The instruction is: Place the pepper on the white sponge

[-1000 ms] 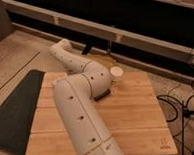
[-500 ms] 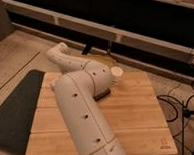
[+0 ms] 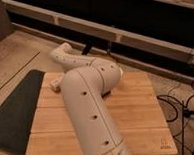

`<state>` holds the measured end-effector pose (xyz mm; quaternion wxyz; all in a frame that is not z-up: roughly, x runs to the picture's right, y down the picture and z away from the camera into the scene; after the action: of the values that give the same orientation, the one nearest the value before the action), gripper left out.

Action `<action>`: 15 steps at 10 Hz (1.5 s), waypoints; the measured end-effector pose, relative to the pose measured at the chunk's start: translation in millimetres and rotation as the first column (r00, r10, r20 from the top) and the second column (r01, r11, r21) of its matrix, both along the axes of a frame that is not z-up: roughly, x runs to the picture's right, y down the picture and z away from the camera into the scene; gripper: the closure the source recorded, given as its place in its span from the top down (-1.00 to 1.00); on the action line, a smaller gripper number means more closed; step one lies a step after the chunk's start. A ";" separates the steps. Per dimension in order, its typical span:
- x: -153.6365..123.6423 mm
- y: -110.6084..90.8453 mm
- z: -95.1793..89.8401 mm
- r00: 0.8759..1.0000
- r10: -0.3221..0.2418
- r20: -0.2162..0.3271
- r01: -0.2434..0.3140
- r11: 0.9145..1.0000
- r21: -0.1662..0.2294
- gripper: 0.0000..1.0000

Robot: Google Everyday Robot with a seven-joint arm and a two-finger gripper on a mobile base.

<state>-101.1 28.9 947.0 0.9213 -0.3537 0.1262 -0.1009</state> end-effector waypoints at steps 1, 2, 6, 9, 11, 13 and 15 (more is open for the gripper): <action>6.1 -5.2 -4.3 1.000 -0.008 -0.012 0.008 1.000 0.012 0.30; 12.0 -8.8 -6.9 1.000 -0.015 -0.019 0.015 1.000 0.022 0.30; 21.8 7.6 22.3 0.998 0.017 0.057 -0.017 1.000 0.009 0.30; 26.2 13.8 41.3 0.994 0.029 0.106 -0.029 1.000 -0.009 0.30; 16.9 11.1 45.9 0.990 0.015 0.143 -0.014 1.000 -0.008 0.30; 8.2 11.0 46.7 0.987 0.008 0.162 -0.006 1.000 -0.011 0.19; 2.8 15.1 42.7 0.986 -0.003 0.166 0.007 1.000 -0.023 -0.20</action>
<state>-98.4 43.9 989.7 0.9242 -0.3544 0.0488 -0.1337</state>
